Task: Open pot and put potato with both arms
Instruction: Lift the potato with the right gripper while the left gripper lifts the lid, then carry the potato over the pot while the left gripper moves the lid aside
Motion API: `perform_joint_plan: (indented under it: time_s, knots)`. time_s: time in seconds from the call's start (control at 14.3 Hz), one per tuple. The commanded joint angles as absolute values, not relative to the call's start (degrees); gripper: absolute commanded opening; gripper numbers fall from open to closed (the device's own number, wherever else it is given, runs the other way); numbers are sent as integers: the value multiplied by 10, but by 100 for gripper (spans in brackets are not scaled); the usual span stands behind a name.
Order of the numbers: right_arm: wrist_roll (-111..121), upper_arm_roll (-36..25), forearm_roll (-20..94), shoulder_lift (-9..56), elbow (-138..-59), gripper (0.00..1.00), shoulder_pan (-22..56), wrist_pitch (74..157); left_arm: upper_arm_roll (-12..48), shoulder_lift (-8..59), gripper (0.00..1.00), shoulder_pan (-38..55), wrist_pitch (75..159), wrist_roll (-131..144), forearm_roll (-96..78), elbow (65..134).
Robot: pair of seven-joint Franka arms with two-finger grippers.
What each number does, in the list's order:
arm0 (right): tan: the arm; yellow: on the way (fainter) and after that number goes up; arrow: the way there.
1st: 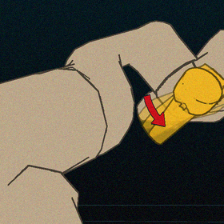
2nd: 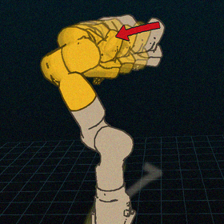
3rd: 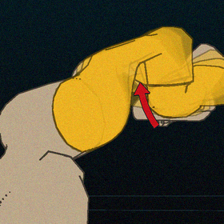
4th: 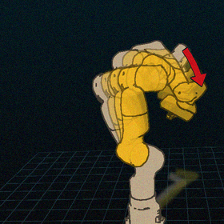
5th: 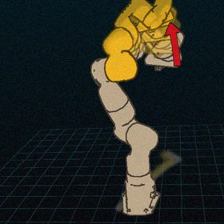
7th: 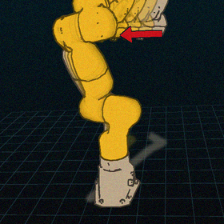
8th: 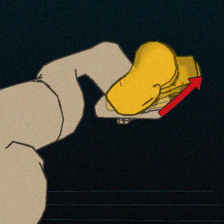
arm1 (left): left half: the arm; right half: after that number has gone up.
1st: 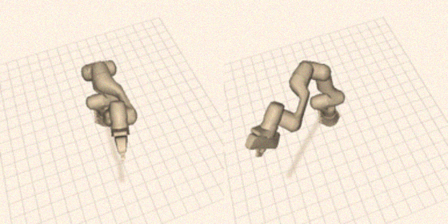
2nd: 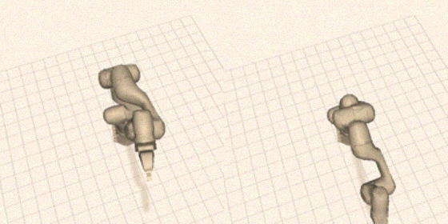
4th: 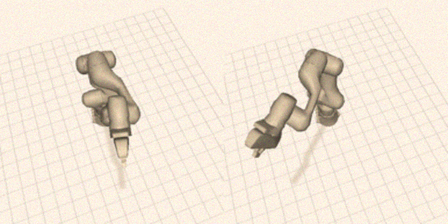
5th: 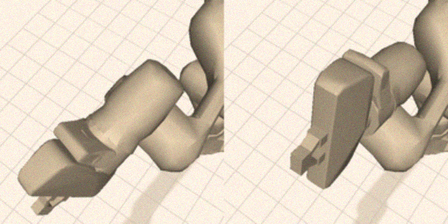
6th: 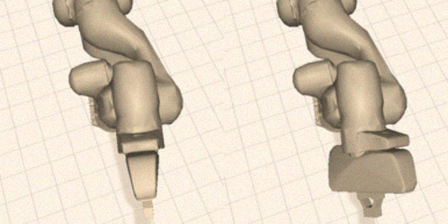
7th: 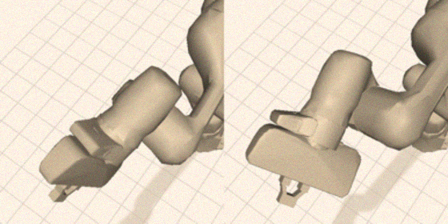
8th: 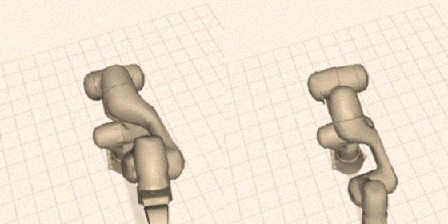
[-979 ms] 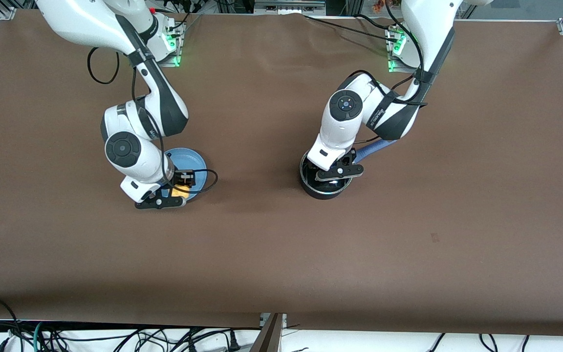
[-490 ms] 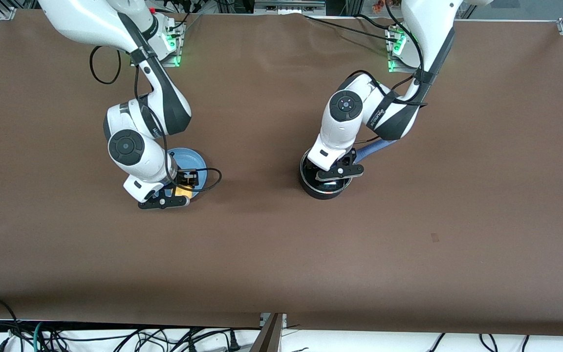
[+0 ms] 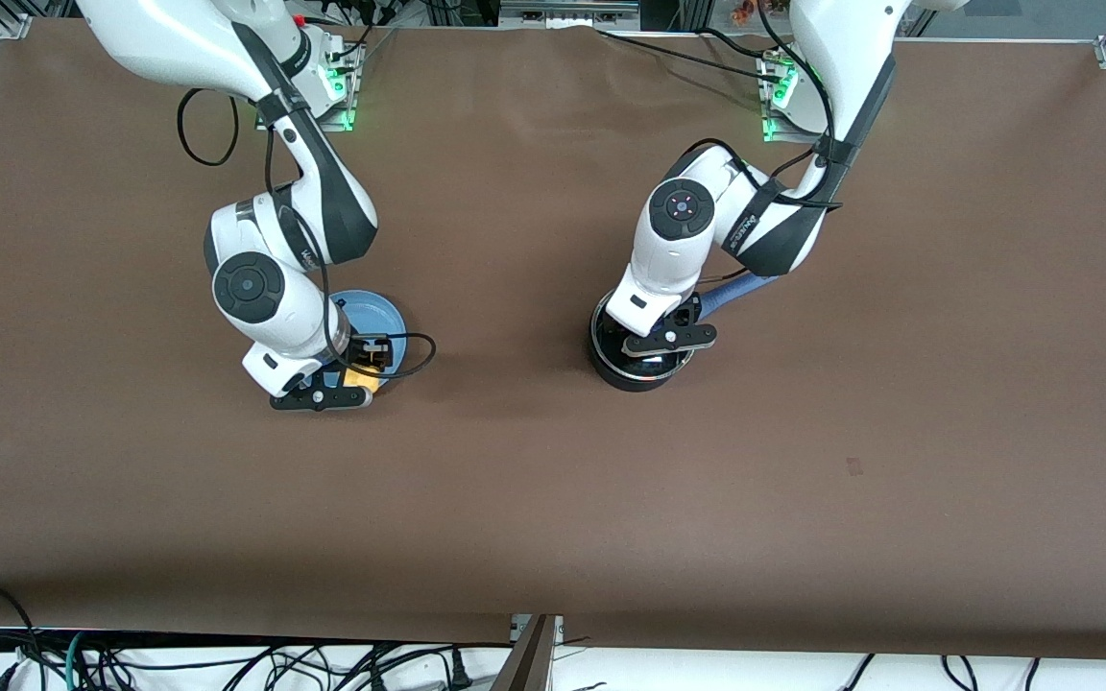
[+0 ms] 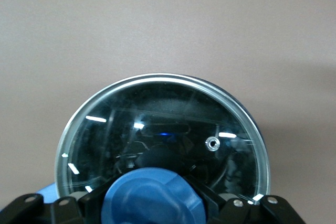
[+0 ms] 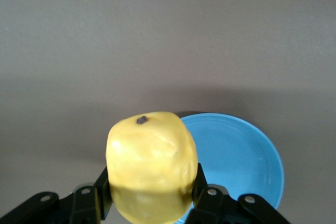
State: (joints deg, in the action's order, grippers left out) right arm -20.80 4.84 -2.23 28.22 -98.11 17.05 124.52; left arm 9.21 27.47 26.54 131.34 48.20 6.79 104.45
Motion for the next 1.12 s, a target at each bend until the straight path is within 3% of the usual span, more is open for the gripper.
perform_joint_plan:
  time_s: [0.0, 0.35, 0.77, 1.05]
  knots:
    - [-260, 47, -10, 293, -950, 32, 192, 1234, 95, 251, 48, 258, 1289, 473, 83, 1042]
    - [-344, 47, 57, 312, -919, 32, 228, 1242, 96, 230, 47, 238, 1272, 463, 82, 1042]
    - [-514, 47, 60, 357, -845, 32, 288, 1263, 96, 184, 47, 182, 1222, 363, 41, 1043]
    - [-642, 47, 60, 374, -838, 32, 333, 1338, 96, 154, 47, 126, 1184, 264, 28, 1049]
